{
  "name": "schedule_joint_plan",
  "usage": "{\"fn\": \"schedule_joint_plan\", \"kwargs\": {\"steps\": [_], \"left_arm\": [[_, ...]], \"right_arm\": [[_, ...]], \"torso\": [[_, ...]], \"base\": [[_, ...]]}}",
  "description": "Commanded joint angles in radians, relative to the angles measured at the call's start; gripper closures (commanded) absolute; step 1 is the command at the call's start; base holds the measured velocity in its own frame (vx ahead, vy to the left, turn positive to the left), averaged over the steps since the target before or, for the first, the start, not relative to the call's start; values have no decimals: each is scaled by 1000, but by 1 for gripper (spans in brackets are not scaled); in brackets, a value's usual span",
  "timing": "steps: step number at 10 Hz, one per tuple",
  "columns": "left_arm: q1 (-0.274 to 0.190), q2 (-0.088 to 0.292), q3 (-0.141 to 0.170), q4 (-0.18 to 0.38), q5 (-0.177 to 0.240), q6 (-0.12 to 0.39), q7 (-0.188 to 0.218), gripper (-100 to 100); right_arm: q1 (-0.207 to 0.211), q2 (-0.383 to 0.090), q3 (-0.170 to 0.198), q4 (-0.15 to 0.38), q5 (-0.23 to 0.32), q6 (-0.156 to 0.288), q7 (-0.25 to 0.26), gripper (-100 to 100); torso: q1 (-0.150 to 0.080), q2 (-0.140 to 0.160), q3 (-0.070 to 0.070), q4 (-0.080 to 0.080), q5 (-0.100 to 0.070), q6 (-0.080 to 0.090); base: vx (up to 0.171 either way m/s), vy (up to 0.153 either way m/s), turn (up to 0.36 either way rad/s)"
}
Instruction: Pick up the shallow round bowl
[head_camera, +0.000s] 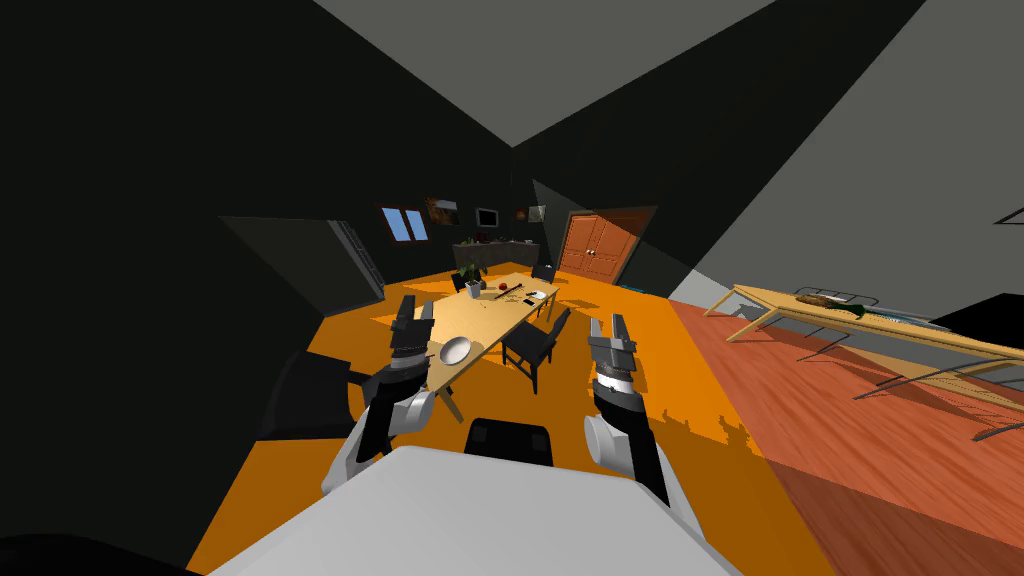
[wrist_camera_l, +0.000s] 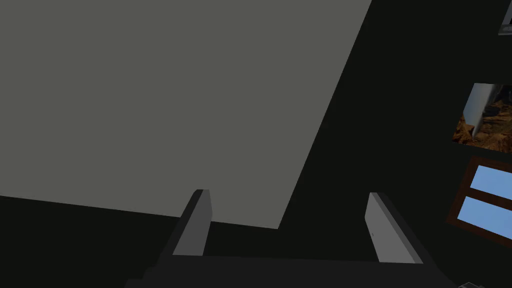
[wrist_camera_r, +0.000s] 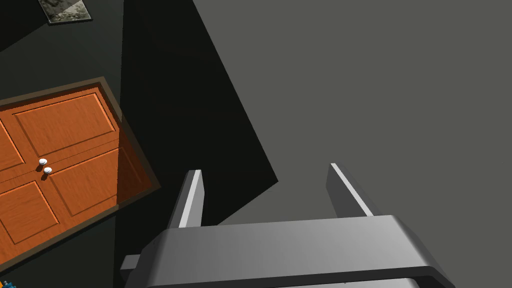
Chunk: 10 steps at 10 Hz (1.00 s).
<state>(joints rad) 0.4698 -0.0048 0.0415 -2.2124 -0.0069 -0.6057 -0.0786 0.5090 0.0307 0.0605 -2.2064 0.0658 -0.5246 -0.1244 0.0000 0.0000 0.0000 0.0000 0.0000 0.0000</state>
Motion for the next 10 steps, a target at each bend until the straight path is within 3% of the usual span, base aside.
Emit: {"fn": "schedule_joint_plan", "kwargs": {"steps": [1, 6, 8, 10], "left_arm": [[-15, 34, 0, 15, 9, 26, 1, -100], [-80, 106, -4, 85, 47, 145, 6, -100], [-98, 116, -4, 104, 57, 185, 8, -100], [-136, 131, -5, 146, 78, 256, 12, -100]], "right_arm": [[0, 0, 0, 0, 0, 0, 0, 0], [0, 0, 0, 0, 0, 0, 0, 0], [0, 0, 0, 0, 0, 0, 0, 0], [0, 0, 0, 0, 0, 0, 0, 0]], "torso": [[0, 0, 0, 0, 0, 0], [-3, 4, 2, 1, -1, 0], [-4, 5, 3, 1, -1, 0], [-2, 3, 2, 1, 0, 0]], "base": [[-23, -16, 3], [-61, -47, 6], [-61, -54, 7], [-60, -31, 8]]}}
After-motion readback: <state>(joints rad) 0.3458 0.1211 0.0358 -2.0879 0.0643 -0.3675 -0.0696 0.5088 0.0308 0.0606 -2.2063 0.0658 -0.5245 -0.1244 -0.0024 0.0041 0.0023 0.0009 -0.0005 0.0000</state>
